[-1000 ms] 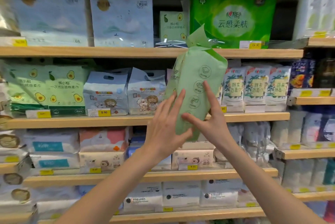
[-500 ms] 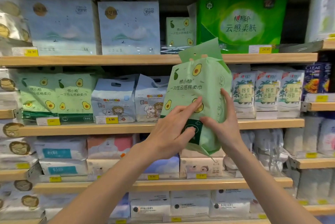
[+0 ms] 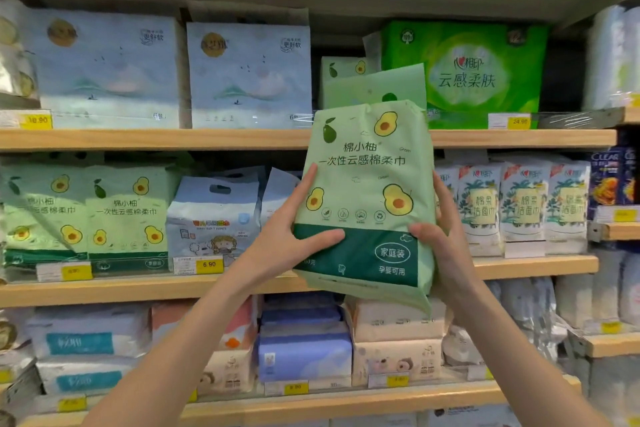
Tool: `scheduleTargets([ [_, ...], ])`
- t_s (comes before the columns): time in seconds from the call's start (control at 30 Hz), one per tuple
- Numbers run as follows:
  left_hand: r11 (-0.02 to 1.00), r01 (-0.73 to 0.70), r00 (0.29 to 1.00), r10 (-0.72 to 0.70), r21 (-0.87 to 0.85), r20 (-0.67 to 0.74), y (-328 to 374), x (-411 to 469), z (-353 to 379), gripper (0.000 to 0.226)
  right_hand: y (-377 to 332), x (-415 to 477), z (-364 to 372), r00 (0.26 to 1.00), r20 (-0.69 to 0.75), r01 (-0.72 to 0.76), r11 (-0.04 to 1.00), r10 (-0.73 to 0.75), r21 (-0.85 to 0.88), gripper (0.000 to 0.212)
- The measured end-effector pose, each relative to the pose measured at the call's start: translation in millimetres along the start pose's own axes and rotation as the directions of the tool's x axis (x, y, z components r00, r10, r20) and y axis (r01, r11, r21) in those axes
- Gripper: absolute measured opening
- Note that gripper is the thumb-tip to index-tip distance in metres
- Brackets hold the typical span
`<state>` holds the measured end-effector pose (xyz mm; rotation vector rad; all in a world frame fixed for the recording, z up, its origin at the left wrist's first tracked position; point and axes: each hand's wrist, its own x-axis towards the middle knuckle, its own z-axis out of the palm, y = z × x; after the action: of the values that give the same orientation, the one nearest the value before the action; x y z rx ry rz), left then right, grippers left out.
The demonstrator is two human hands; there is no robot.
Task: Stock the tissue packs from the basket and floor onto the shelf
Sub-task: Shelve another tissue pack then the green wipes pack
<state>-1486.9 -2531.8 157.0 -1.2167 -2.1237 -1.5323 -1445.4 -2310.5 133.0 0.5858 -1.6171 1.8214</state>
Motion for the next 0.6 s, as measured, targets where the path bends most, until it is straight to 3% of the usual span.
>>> scheduleTargets([
  [0.3, 0.991, -0.123, 0.989, 0.118, -0.058, -0.087, -10, 16, -11, 0.097, -20, 30, 2, 0.983, 0.181, 0.05, 0.979, -0.014, -0.198, 0.09],
  [0.4, 0.986, -0.168, 0.975, 0.164, -0.019, -0.148, -10, 26, -17, 0.1, -34, 44, 3, 0.971, 0.227, 0.16, 0.918, -0.079, -0.362, 0.084],
  [0.6, 0.962, -0.267, 0.929, 0.274, 0.064, -0.248, -1, 58, -28, 0.1, -57, 73, 7, 0.92, 0.372, 0.319, 0.793, -0.126, -0.519, 0.072],
])
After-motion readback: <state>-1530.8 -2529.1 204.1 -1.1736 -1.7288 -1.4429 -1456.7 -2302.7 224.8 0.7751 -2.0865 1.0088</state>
